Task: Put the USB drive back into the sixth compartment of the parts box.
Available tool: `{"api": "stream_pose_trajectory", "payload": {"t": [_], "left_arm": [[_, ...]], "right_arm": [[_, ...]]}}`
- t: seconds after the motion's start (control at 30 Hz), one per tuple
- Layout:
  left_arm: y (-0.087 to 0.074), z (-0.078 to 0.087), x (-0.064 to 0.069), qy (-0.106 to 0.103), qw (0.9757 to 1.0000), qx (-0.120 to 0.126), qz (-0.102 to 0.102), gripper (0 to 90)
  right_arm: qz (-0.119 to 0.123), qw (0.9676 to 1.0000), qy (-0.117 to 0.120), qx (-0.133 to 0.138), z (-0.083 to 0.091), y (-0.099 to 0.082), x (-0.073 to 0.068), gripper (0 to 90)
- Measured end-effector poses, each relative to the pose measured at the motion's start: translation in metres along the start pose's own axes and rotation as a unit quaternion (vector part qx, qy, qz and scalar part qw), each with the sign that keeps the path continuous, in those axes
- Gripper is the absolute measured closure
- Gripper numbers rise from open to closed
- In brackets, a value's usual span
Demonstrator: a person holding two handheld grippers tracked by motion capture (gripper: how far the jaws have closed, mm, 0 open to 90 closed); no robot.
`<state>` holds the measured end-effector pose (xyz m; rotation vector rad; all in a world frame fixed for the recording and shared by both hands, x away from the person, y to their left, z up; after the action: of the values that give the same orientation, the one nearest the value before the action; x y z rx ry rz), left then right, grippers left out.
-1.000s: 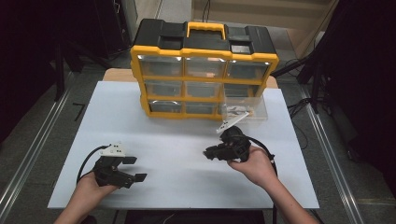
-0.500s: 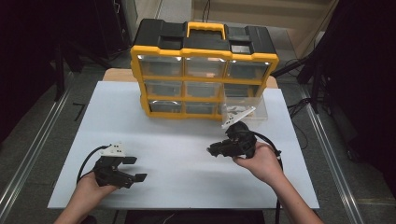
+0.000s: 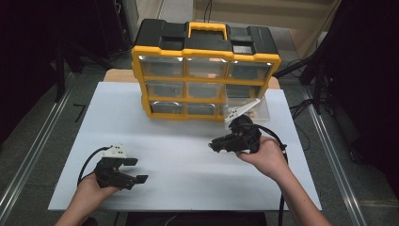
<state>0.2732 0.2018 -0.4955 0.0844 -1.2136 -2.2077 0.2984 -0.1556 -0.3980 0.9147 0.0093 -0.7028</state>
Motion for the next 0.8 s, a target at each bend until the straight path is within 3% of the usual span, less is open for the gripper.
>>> {"api": "stream_pose_trajectory", "payload": {"t": [0.8], "left_arm": [[0.000, 0.000, 0.000, -0.001, 1.0000, -0.001, 0.001, 21.4]], "right_arm": [[0.026, 0.9994, 0.015, 0.018, 0.027, 0.041, 0.010, 76.4]]}}
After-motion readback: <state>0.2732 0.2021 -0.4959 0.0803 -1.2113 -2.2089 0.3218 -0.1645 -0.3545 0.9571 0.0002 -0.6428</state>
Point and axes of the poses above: each handheld gripper's, and its own axes: z roughly backward along the jaws, y roughly out of its top, x roughly to its right, the point moved 3 cm from there along -z, roughly forward along the jaws, and after that the axes turned 12 degrees about x, right-handed, at the moved point
